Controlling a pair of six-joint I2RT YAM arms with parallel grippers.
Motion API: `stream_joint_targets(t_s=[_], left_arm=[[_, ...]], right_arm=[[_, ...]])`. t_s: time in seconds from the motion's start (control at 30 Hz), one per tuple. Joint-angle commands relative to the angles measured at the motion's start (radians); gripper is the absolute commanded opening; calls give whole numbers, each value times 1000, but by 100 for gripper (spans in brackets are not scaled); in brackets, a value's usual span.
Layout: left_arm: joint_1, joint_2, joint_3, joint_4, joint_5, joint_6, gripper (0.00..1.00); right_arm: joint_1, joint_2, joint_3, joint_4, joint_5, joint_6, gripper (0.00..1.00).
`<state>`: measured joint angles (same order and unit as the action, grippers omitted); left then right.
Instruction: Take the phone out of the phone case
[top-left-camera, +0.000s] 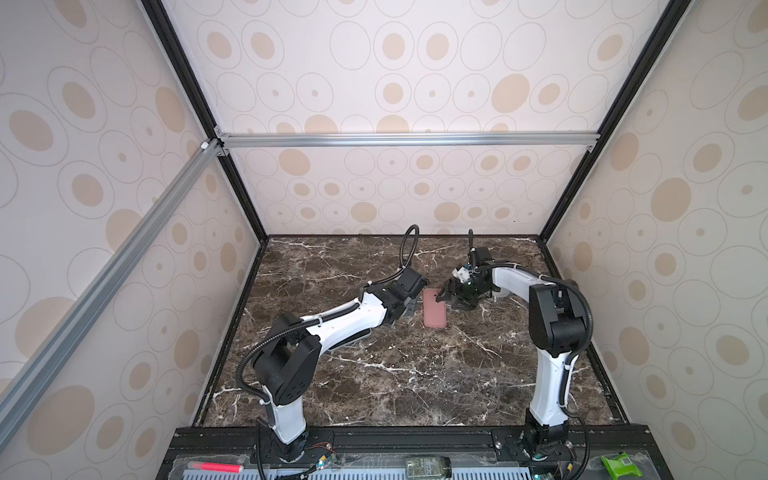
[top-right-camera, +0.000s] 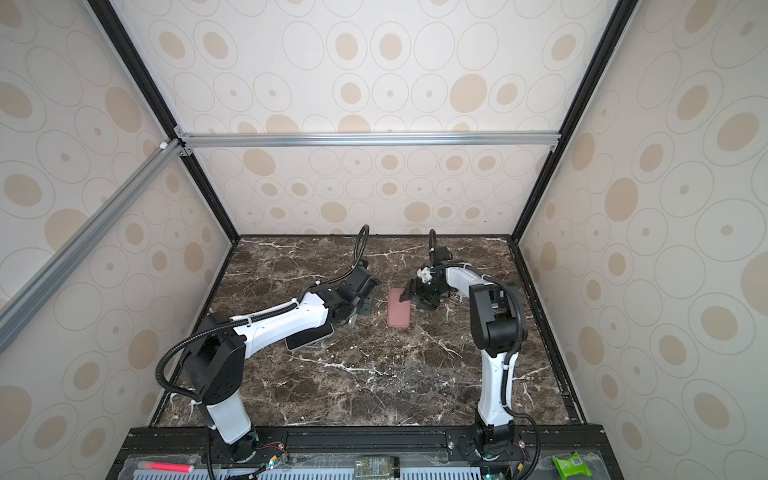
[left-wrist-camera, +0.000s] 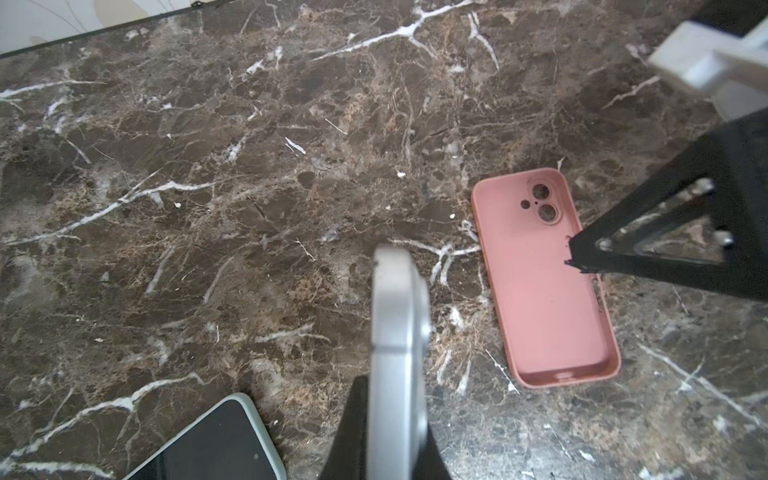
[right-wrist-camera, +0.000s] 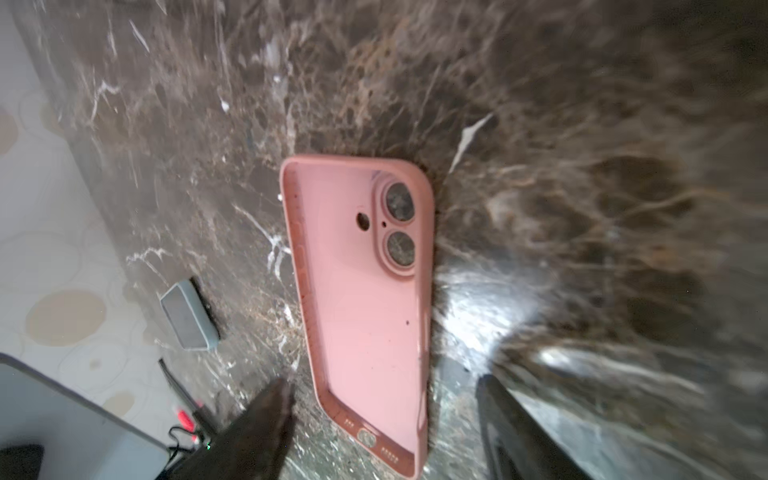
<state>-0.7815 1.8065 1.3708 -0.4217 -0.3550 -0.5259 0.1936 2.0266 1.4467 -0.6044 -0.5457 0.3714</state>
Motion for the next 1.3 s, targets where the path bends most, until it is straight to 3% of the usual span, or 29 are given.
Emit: stream_joint_targets(t_s=[0.0,0.1,0.5,0.7,1.13,1.27], left_arm=[[3,37,79,-55,-86,-56,0],[5,82,124,-71,-102,-68,0],[8,385,461,-242,-155,-98,0],[13,511,627,-378,-181,-100,0],[13,596,723,-516,-329,-111,0],[11,635,762,-569,-375,-129,0]], right_arm=[[-8,-120,-50,-17,117,17,94],[-8,-216,-123,21,177,72,99],[-9,-619,-429,64,228,164,98],[-12,-773,-478,-2,290,184,97],[-17,-1030,-508,-126,503,223,96],[-17,-1089,-519,-153,521,244,95]])
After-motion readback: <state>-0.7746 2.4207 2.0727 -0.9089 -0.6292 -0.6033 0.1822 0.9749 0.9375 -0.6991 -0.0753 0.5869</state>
